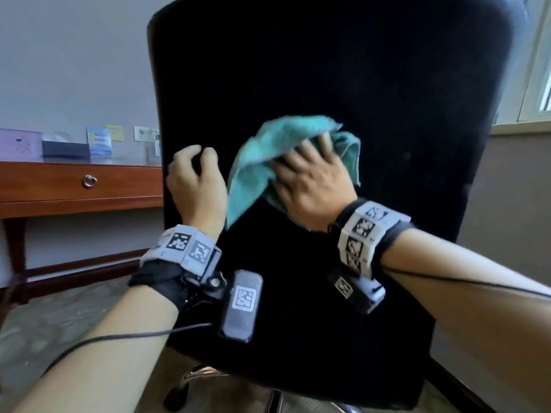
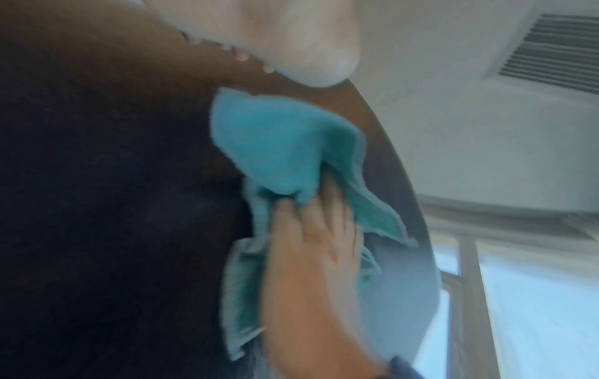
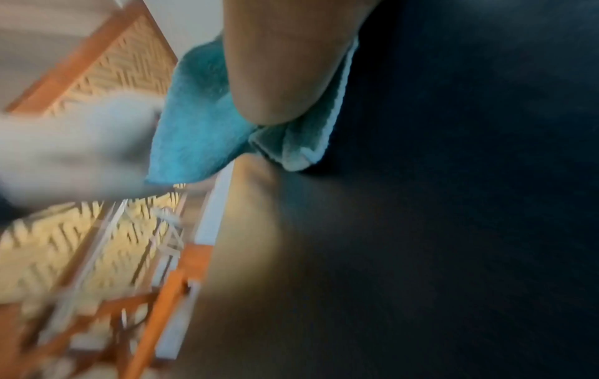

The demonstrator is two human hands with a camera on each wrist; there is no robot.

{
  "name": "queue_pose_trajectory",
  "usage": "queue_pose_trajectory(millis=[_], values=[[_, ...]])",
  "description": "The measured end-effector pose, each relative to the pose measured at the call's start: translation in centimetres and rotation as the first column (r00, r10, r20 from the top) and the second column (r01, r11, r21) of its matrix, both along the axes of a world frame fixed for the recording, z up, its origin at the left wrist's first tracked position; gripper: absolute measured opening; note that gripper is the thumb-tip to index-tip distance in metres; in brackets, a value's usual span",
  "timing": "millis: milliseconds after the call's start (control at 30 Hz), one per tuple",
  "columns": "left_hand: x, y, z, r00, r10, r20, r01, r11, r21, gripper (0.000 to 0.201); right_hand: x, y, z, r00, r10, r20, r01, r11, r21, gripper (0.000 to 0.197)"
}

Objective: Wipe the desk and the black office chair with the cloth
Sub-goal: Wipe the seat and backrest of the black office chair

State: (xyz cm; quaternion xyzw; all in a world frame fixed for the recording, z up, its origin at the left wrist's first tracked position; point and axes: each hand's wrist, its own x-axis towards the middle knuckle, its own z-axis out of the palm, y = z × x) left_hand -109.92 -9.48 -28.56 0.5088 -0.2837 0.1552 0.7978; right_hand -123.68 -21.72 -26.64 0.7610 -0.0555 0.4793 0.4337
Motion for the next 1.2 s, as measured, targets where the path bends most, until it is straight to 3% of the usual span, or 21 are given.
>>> queue_pose_trajectory(millis=[67, 133, 233, 300, 367, 400, 467, 567, 667, 800, 867, 967, 1033, 1067, 1133, 1200], values=[[-2.5, -0.8, 0.0, 0.992, -0.043, 0.119, 0.031, 0.994, 0.102, 0.035, -1.6, -0.6, -2.3, 0.980, 0.027, -0.198, -0.041, 0.997, -0.069, 0.038], [-4.8, -1.8, 0.1, 0.979, -0.085, 0.186, 0.044, 0.977, 0.210, 0.042, -3.4, -0.9, -1.9, 0.970, 0.041, -0.241, -0.064, 0.994, -0.089, 0.038], [-6.3, -2.9, 0.2, 0.981, -0.106, 0.162, 0.062, 0.965, 0.256, 0.047, -6.1, -2.0, 1.7, 0.998, -0.028, 0.052, 0.023, 0.996, 0.091, 0.032], [-6.4, -3.4, 0.1, 0.983, -0.098, 0.156, 0.054, 0.963, 0.264, 0.047, -8.2, -3.2, 3.6, 0.968, -0.154, 0.196, 0.113, 0.972, 0.205, 0.038], [-6.4, -3.6, 0.1, 0.981, -0.074, 0.178, 0.027, 0.968, 0.251, 0.047, -9.4, -4.1, 3.0, 0.939, -0.195, 0.284, 0.139, 0.969, 0.206, 0.041], [-6.3, -3.7, 0.1, 0.981, -0.068, 0.184, 0.022, 0.971, 0.240, 0.047, -9.6, -4.2, 1.6, 0.934, -0.183, 0.307, 0.124, 0.971, 0.203, 0.042], [-5.7, -4.0, 0.0, 0.982, -0.064, 0.177, 0.022, 0.974, 0.227, 0.048, -9.3, -4.3, -2.7, 0.964, -0.146, 0.220, 0.102, 0.974, 0.200, 0.042], [-4.8, -4.4, 0.0, 0.983, -0.039, 0.179, -0.007, 0.969, 0.245, 0.051, -9.4, -4.1, -6.4, 0.998, 0.010, 0.067, -0.015, 0.997, 0.078, 0.022], [-3.6, -4.3, 0.2, 0.987, -0.040, 0.154, -0.008, 0.954, 0.301, 0.052, -10.1, -3.6, -4.5, 0.993, 0.061, 0.100, -0.063, 0.998, 0.020, 0.014], [-3.2, -3.6, 0.2, 0.992, -0.003, 0.127, -0.043, 0.932, 0.359, 0.060, -11.2, -2.9, 0.7, 0.922, -0.024, 0.386, 0.005, 0.999, 0.050, 0.021], [-4.6, -3.8, 0.5, 0.988, 0.010, 0.152, -0.061, 0.941, 0.334, 0.061, -11.2, -2.6, 1.5, 0.879, -0.044, 0.476, -0.008, 0.994, 0.108, 0.023], [-7.7, -5.3, 0.4, 0.963, 0.007, 0.270, -0.101, 0.936, 0.337, 0.063, -10.2, -2.0, -1.0, 0.839, -0.091, 0.537, -0.057, 0.966, 0.254, 0.023], [-9.5, -6.0, -0.2, 0.940, 0.015, 0.341, -0.154, 0.910, 0.385, 0.067, -10.1, -1.8, -3.7, 0.835, -0.135, 0.533, -0.059, 0.942, 0.331, 0.023], [-10.2, -6.2, -0.3, 0.947, -0.017, 0.322, -0.112, 0.919, 0.379, 0.066, -10.4, -1.8, -4.6, 0.838, -0.156, 0.522, -0.053, 0.930, 0.363, 0.025], [-10.7, -5.8, -0.5, 0.960, -0.068, 0.271, -0.025, 0.944, 0.328, 0.062, -11.6, -2.0, -4.6, 0.852, -0.207, 0.482, -0.046, 0.885, 0.463, 0.030], [-10.2, -4.9, -0.4, 0.964, -0.037, 0.263, -0.042, 0.956, 0.291, 0.060, -12.2, -3.4, -3.4, 0.859, -0.317, 0.401, 0.022, 0.807, 0.590, 0.040]])
